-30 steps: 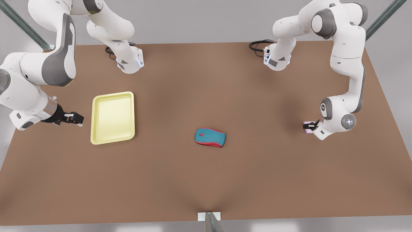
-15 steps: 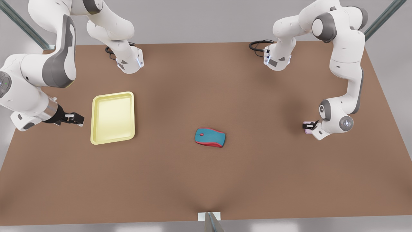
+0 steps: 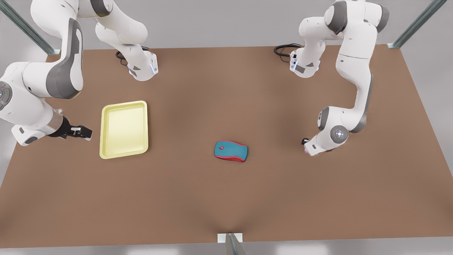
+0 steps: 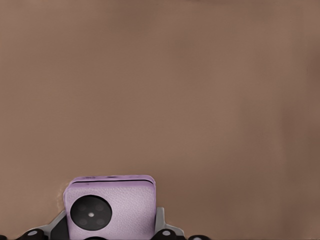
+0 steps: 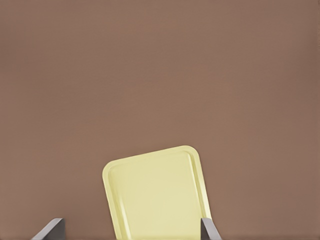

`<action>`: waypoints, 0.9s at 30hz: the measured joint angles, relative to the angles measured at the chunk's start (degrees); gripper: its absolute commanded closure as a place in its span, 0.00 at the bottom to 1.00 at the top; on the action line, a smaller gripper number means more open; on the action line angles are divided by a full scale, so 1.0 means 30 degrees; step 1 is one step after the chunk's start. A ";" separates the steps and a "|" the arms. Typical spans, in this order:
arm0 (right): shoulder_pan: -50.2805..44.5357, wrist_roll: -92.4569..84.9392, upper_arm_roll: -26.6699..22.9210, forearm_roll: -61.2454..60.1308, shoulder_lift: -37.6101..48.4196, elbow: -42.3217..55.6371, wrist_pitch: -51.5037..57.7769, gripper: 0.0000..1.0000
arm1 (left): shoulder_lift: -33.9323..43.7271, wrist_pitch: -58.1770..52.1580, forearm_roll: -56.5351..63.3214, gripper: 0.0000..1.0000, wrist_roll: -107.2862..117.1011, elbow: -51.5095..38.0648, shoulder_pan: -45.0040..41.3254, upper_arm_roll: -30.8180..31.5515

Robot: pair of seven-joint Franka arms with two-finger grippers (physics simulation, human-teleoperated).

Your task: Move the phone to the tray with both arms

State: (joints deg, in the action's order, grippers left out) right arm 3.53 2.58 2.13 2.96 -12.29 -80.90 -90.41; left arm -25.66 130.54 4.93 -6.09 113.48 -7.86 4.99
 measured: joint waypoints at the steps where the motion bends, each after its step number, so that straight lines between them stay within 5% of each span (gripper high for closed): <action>1: -0.0023 0.0008 -0.0004 0.0005 0.0001 -0.0012 -0.0034 0.00 | -0.0430 -0.0415 -0.0052 0.26 0.0650 -0.1300 -0.1674 0.0084; 5: -0.0010 0.0031 -0.0007 0.0025 0.0007 -0.0101 -0.0121 0.00 | -0.2838 -0.2605 -0.0818 0.26 0.3814 -0.6959 -0.7348 0.0154; 11: -0.0103 0.0055 -0.0007 0.0045 0.0002 -0.0123 -0.0167 0.00 | -0.4412 -0.4808 -0.2735 0.26 0.9390 -1.0663 -1.3281 0.0162; 24: -0.0537 0.0006 0.0444 -0.0050 -0.0414 -0.0015 -0.0403 0.00 | -1.1658 -0.3073 -0.3647 0.25 1.8030 -1.8608 -1.4967 0.0057; 25: -0.0516 -0.0005 0.0453 -0.0054 -0.0426 -0.0019 -0.0452 0.00 | -1.1852 -0.2734 -0.3669 0.08 1.8456 -1.8731 -1.5009 0.0075; 27: -0.0474 -0.0017 0.0458 -0.0059 -0.0433 -0.0067 -0.0528 0.00 | -1.1991 -0.2226 -0.3725 0.00 1.9211 -1.8772 -1.5046 0.0067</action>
State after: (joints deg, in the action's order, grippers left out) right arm 2.11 2.53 3.51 2.78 -13.59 -81.11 -91.99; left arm -61.63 123.87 -6.24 51.54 57.16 -53.00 5.19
